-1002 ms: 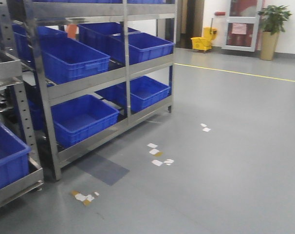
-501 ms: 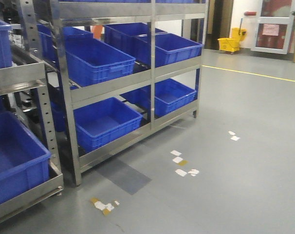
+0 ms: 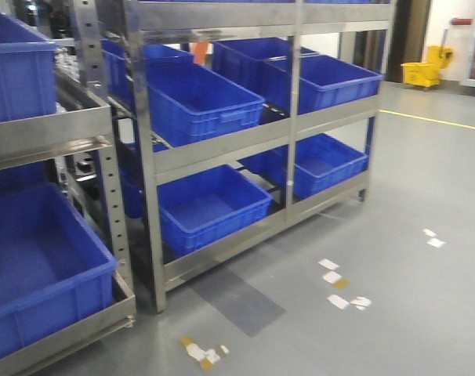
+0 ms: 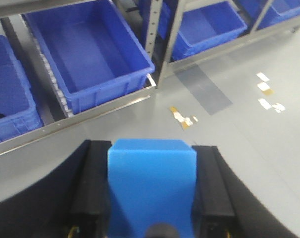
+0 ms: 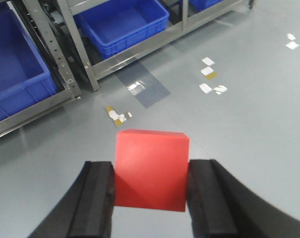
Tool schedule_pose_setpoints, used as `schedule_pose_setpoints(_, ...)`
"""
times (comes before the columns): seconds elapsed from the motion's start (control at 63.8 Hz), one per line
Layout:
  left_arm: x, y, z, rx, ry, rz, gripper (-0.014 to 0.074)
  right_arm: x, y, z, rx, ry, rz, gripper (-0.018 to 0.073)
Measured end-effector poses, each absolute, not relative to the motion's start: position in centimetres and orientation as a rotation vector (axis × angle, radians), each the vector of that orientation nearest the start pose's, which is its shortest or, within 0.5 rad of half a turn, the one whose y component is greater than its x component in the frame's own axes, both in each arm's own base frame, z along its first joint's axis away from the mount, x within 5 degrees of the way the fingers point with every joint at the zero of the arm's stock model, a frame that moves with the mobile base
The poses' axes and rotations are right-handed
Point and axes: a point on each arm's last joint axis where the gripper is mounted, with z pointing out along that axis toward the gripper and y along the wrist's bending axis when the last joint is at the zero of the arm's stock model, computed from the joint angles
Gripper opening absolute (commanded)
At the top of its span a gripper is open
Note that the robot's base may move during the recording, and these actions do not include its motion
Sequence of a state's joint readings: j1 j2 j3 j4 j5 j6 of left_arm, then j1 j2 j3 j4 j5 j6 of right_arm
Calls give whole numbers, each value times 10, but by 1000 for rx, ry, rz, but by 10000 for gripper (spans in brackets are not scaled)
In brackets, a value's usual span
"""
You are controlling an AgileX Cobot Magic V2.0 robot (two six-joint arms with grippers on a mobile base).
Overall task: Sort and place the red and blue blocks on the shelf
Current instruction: 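Turn and drive up to the shelf of blue bins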
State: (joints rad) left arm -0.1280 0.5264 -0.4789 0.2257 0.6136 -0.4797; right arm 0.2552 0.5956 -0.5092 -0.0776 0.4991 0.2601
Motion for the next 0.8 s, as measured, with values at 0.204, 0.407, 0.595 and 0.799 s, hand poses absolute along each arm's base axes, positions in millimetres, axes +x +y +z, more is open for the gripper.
schedule_pose_setpoints(0.204,102,-1,282,-252,2114,-112,125,116,27,292,-43,2075,236,50)
schedule_pose_setpoints(0.407,102,-1,282,-252,2114,-112,125,116,27,292,-43,2075,236,50)
schedule_pose_setpoints(0.595,102,-1,282,-252,2114,-112,125,116,27,292,-43,2075,236,50)
schedule_pose_setpoints(0.799,102,-1,282,-252,2114,-112,125,116,27,292,-43,2075,236,50)
